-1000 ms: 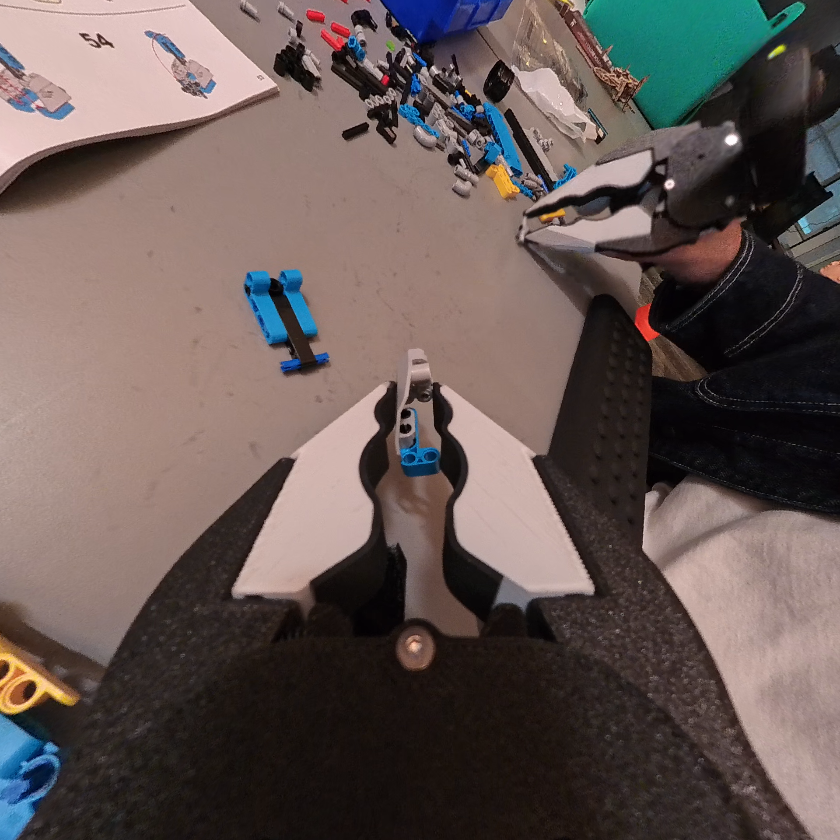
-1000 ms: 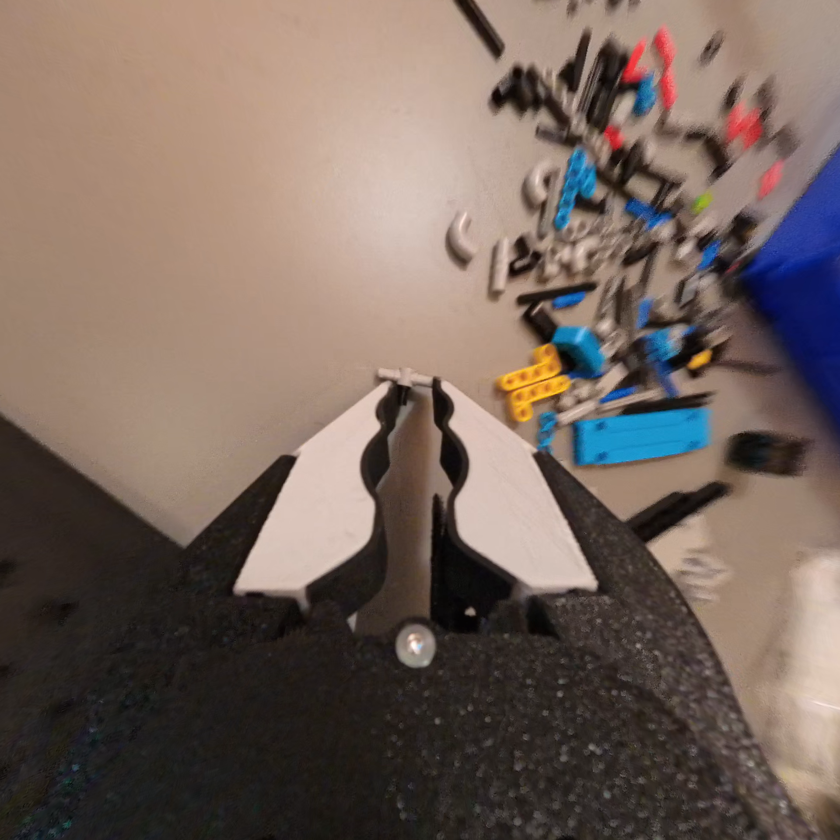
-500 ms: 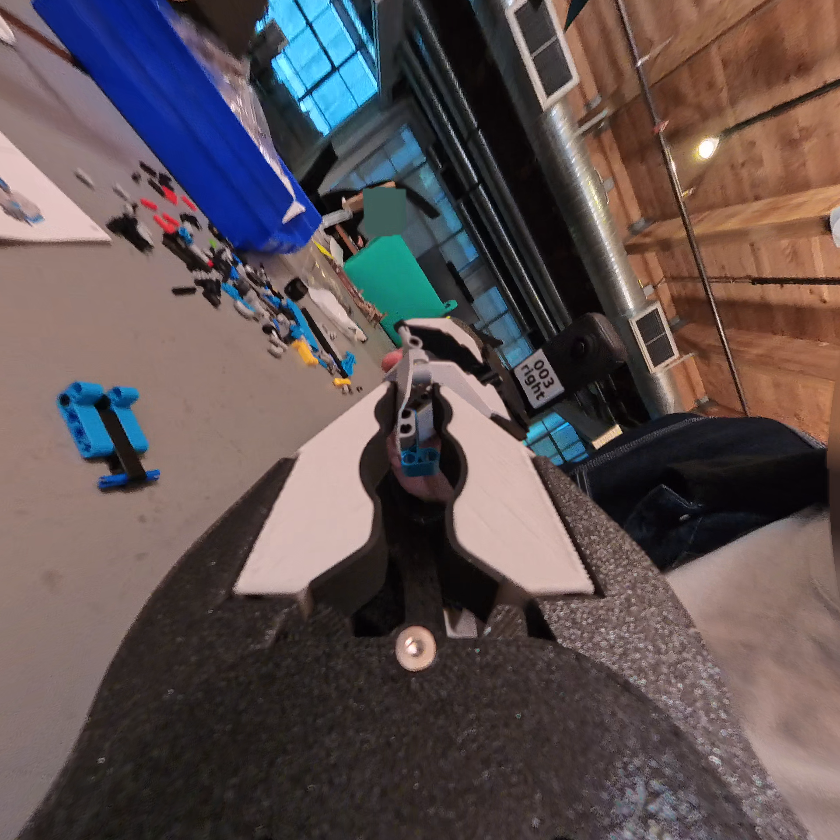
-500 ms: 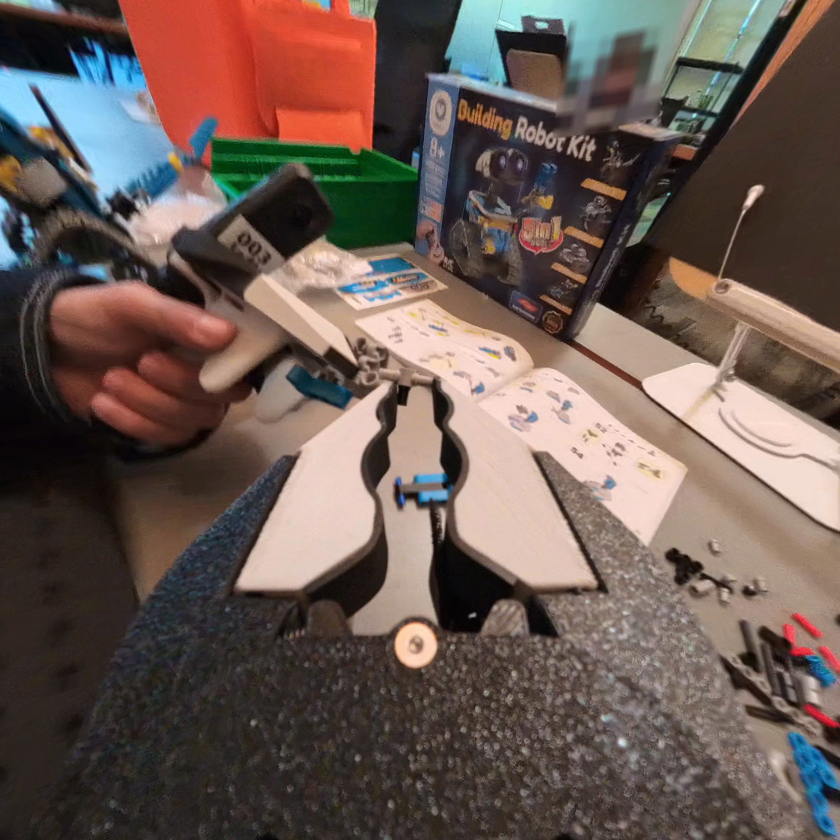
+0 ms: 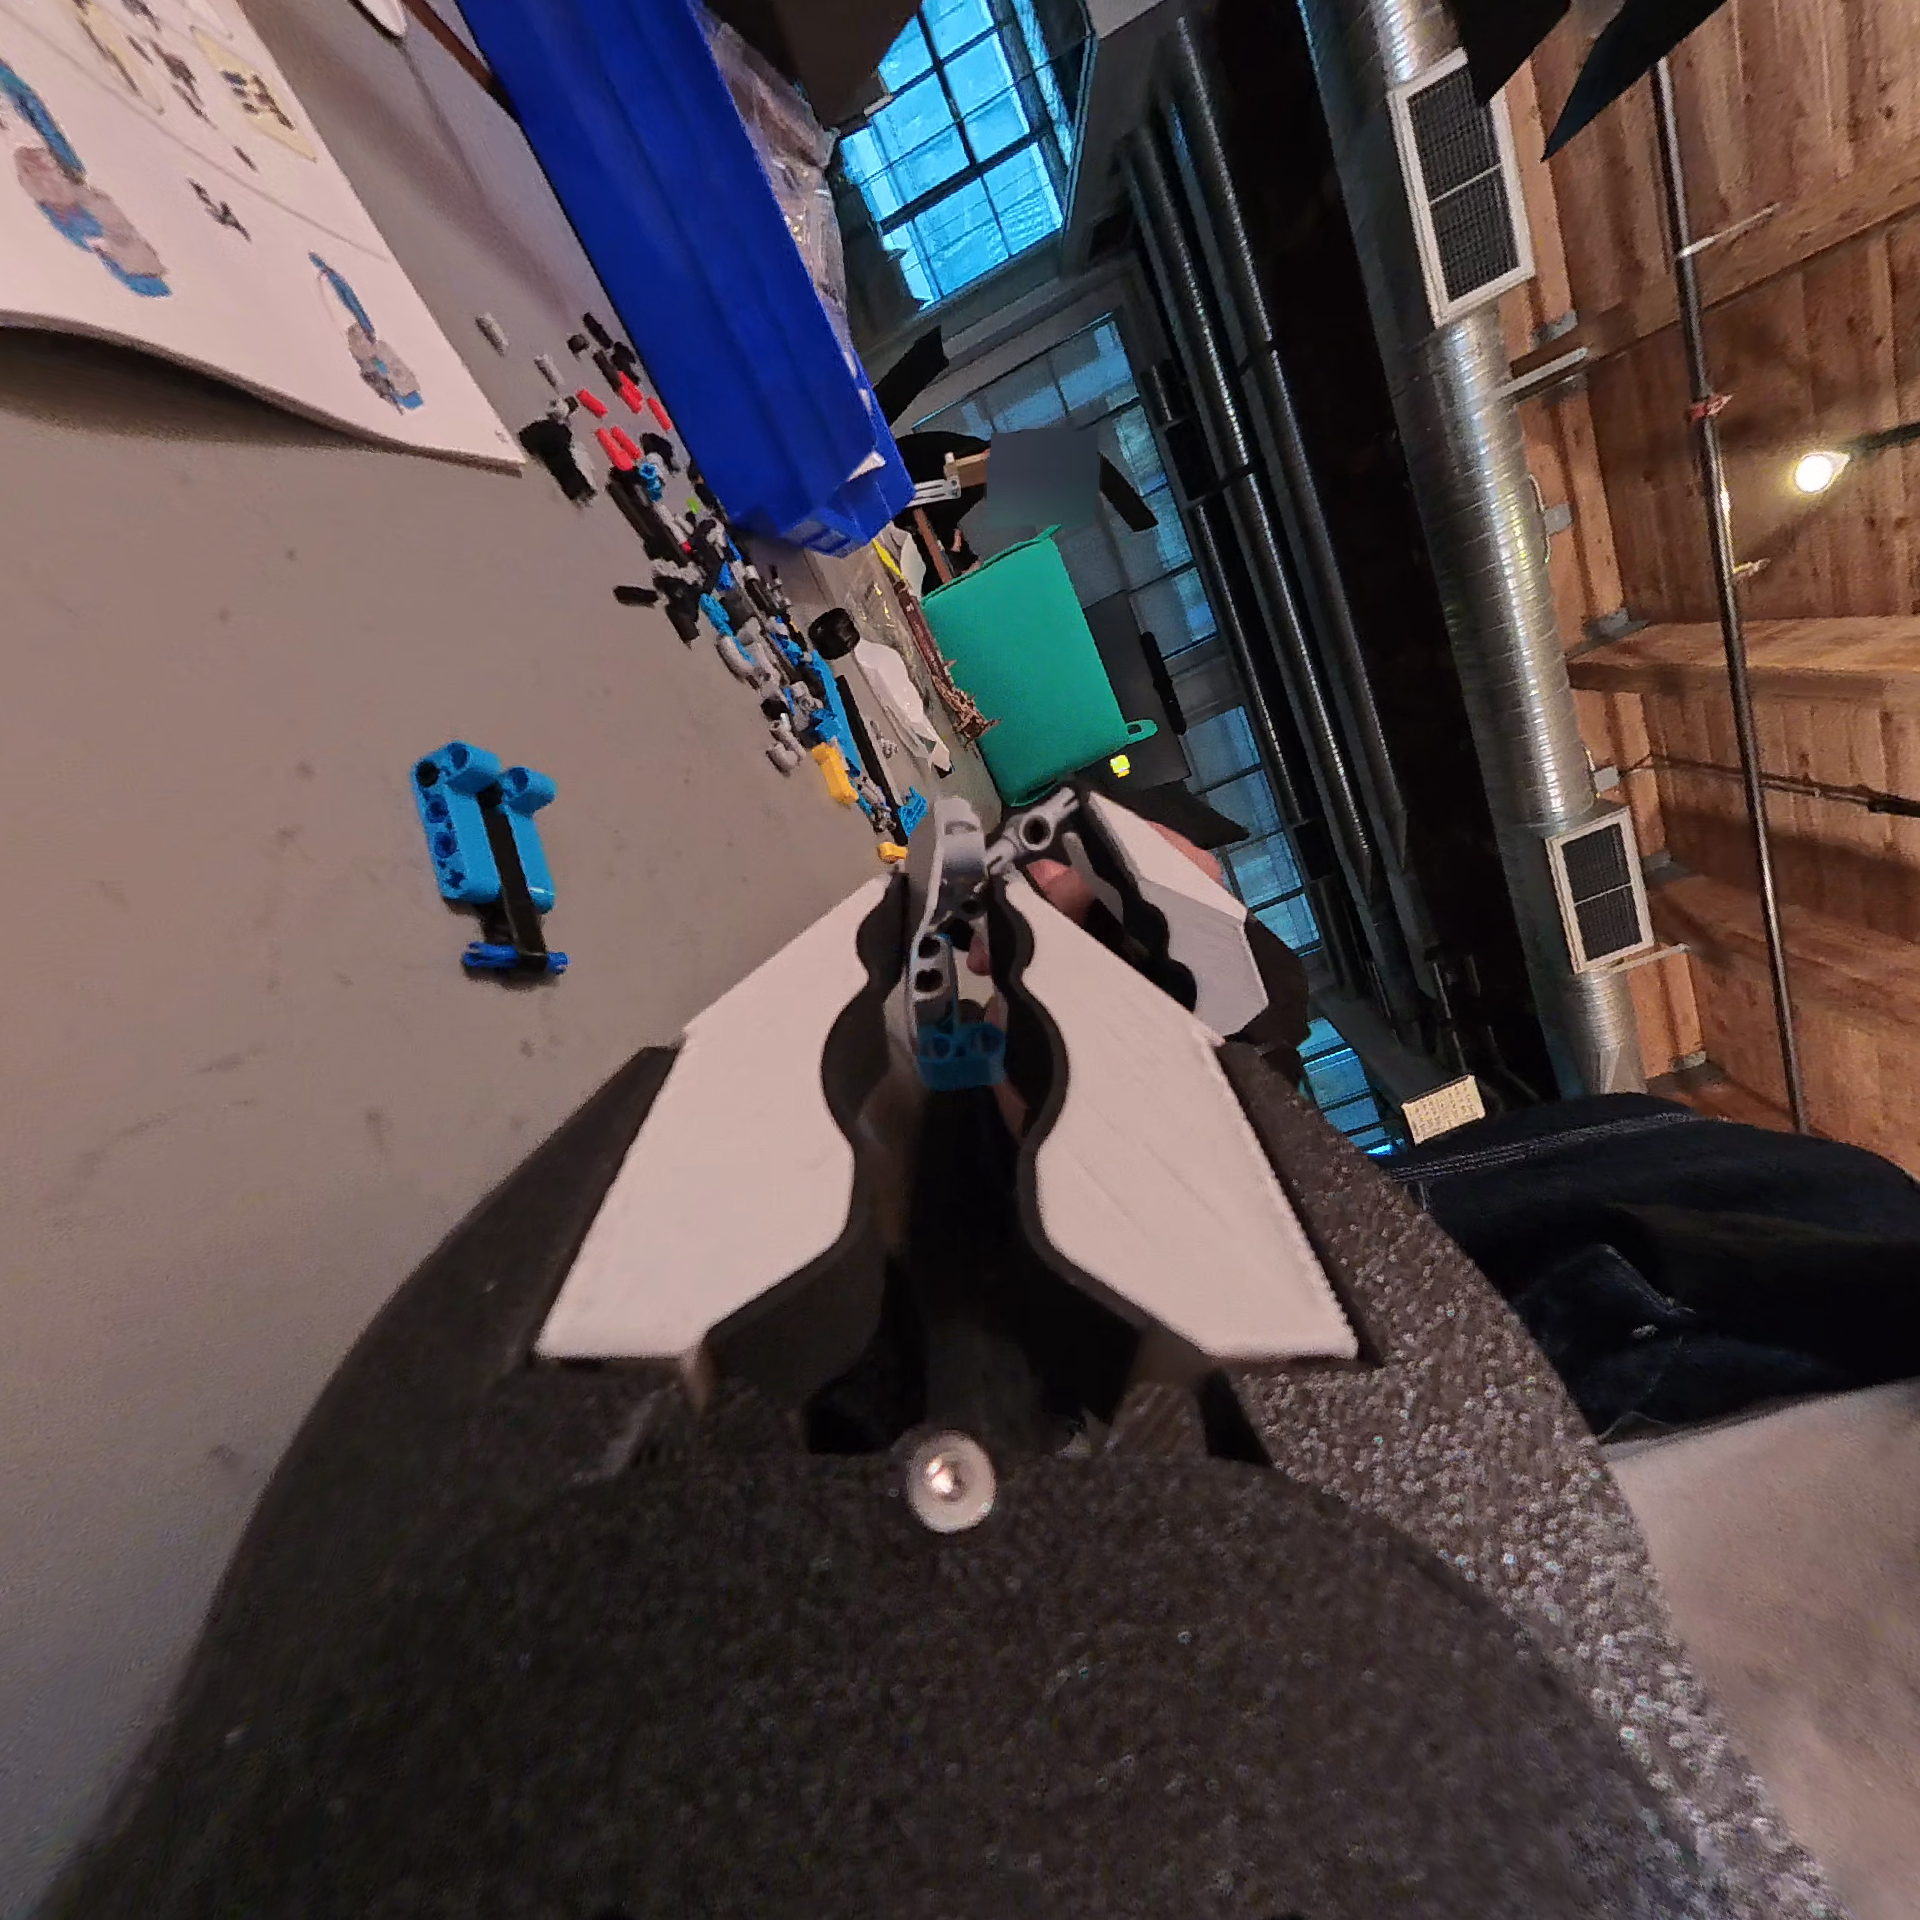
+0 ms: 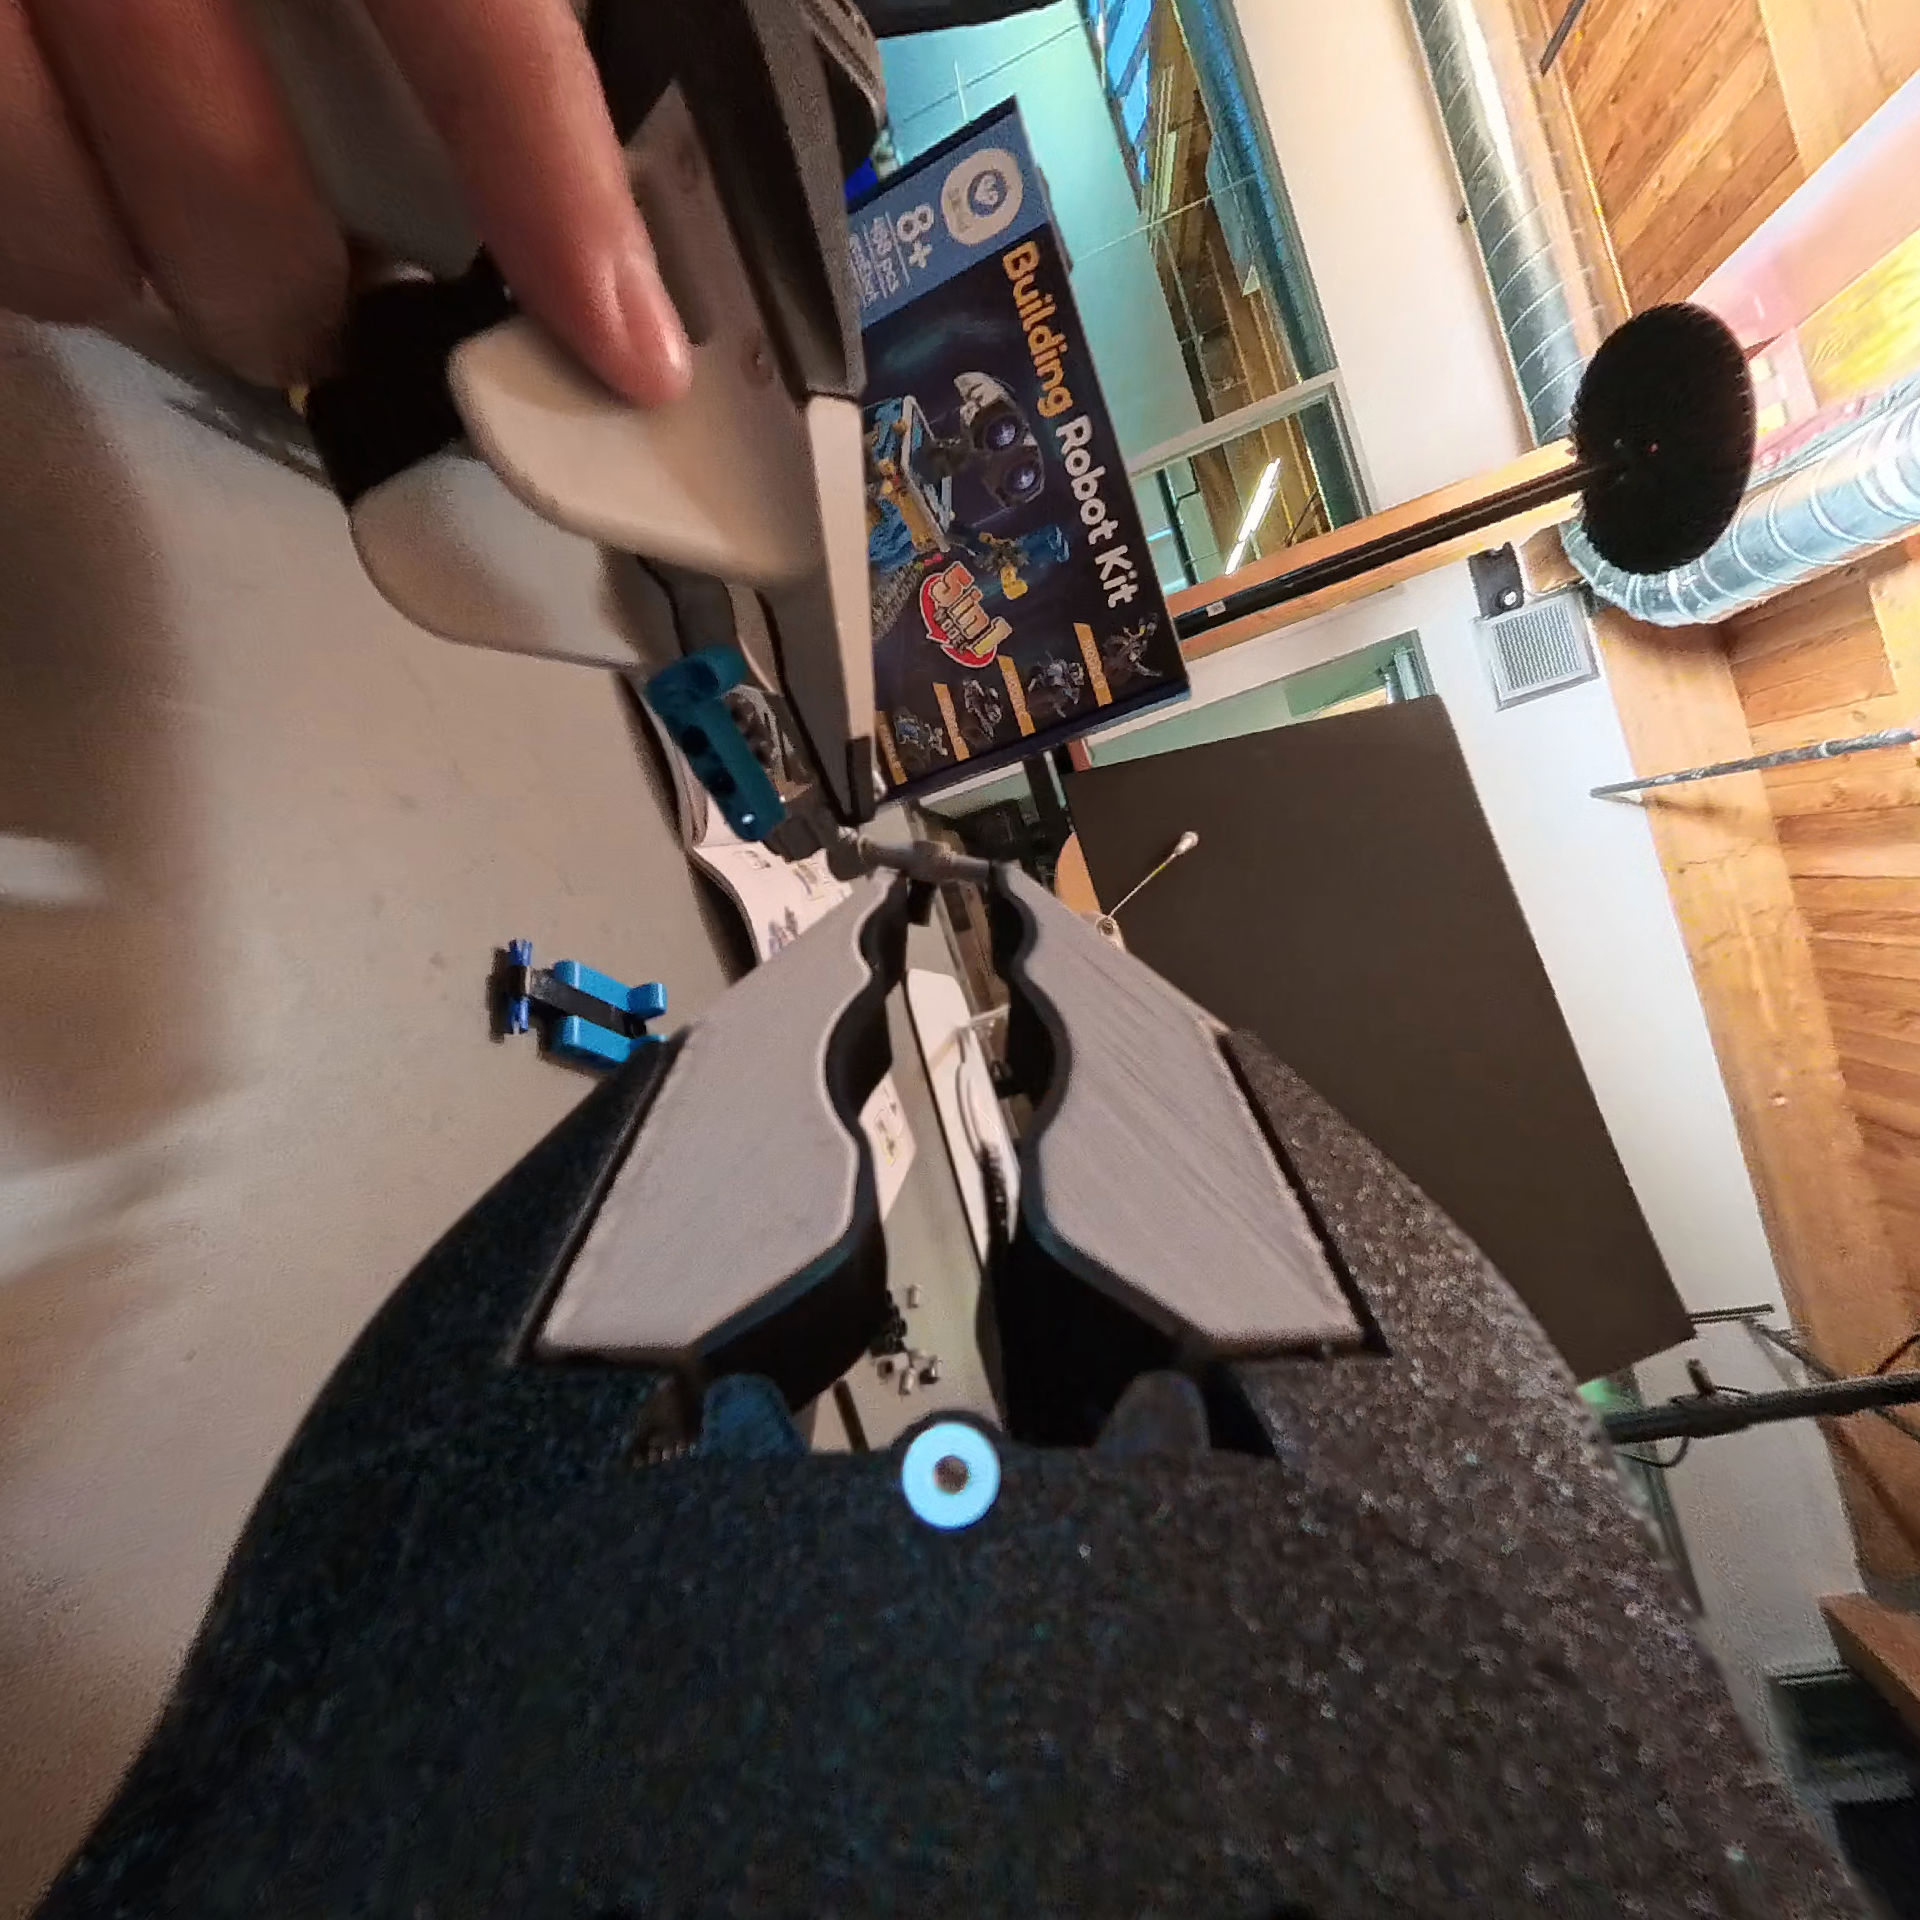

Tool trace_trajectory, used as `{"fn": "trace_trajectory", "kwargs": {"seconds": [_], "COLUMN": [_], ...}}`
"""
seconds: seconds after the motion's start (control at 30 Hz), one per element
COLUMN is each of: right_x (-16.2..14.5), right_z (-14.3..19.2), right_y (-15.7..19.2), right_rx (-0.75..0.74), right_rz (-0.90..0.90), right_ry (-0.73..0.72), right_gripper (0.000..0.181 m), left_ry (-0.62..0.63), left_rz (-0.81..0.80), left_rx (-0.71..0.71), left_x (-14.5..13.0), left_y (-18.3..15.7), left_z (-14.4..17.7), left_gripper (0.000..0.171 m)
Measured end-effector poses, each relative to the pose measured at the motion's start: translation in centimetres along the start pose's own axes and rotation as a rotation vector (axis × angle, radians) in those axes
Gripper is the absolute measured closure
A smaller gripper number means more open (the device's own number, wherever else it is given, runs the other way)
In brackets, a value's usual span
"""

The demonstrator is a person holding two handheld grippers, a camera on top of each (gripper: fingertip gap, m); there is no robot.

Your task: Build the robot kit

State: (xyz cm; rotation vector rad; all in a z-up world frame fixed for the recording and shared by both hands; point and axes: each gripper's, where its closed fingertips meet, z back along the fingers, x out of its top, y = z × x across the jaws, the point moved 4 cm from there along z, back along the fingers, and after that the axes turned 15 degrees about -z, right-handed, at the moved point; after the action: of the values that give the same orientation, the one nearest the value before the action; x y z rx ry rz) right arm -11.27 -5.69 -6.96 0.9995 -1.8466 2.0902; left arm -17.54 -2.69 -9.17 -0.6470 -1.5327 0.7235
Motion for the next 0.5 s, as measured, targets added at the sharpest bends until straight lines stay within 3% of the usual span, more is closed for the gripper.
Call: {"fn": "trace_trajectory", "kwargs": {"seconds": [0.27, 0.5], "right_x": [0.1, -0.3], "right_z": [0.1, 0.1], "right_y": [1.0, 1.9], "right_rx": [-0.050, -0.040], "right_rz": [0.223, 0.235], "right_ry": [0.001, 0.051], "right_gripper": [0.168, 0.168], "left_ry": [0.027, 0.054], "left_rz": [-0.026, -0.018], "left_rx": [0.054, 0.092], "left_x": [-0.3, -0.7], "left_y": [0.3, 1.0], "left_z": [0.1, 0.1], "left_gripper": [0.157, 0.158]}}
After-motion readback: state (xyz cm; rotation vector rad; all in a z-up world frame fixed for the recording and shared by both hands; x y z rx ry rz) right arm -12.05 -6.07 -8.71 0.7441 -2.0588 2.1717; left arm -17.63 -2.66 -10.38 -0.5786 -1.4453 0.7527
